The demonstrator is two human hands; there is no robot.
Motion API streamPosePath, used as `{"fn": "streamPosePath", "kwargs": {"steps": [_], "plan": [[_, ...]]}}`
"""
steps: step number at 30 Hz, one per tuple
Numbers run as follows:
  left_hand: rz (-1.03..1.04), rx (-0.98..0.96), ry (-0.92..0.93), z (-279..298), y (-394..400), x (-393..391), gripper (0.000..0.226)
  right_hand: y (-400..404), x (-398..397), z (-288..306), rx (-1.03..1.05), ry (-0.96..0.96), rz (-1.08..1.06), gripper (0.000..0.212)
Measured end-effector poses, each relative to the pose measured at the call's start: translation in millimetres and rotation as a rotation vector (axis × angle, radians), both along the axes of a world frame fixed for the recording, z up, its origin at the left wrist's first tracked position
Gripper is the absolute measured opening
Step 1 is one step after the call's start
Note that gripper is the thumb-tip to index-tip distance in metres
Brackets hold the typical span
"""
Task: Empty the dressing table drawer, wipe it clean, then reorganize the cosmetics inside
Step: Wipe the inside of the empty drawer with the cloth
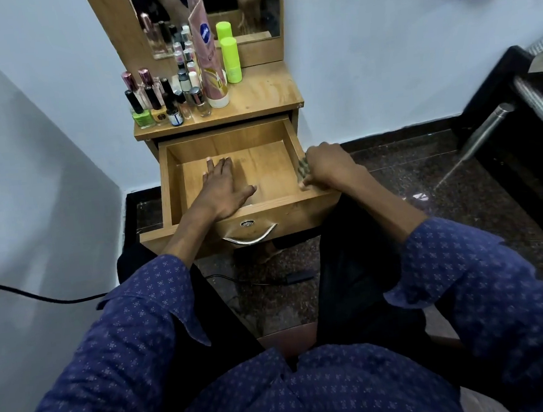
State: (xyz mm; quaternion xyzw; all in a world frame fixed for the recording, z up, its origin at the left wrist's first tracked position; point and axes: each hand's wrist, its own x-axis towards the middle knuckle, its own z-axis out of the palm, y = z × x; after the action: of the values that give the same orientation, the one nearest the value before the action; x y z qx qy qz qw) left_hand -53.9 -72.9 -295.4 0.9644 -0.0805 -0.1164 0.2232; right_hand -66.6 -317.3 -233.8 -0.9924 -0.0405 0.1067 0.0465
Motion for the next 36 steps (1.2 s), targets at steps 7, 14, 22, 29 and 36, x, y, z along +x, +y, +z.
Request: {"fn": "streamPosePath", "kwargs": {"steps": [7,14,22,29,36], "plan": [[0.008,0.015,-0.020,0.5,2.3,-2.0,0.093,17.5,-3.6,-2.2,-0.081,-0.147,-0.028,0.019],[0.005,0.016,0.012,-1.3,1.4,-0.4,0.095,6.0,26.1,-11.0,0.192,-0.336,0.063,0.014],[0.019,0.000,0.009,-2.4,1.6,0.2,0.094,-8.4,52.7,-1.8,0.216,-0.140,0.205,0.018],[0.035,-0.008,-0.001,-2.6,0.4,-0.1,0.096,-38.4,18.9,2.1,0.222,0.132,0.390,0.039],[0.018,-0.017,0.048,1.5,-1.3,-1.3,0.094,-54.0,18.6,-12.2,0.494,0.047,0.206,0.041]]}}
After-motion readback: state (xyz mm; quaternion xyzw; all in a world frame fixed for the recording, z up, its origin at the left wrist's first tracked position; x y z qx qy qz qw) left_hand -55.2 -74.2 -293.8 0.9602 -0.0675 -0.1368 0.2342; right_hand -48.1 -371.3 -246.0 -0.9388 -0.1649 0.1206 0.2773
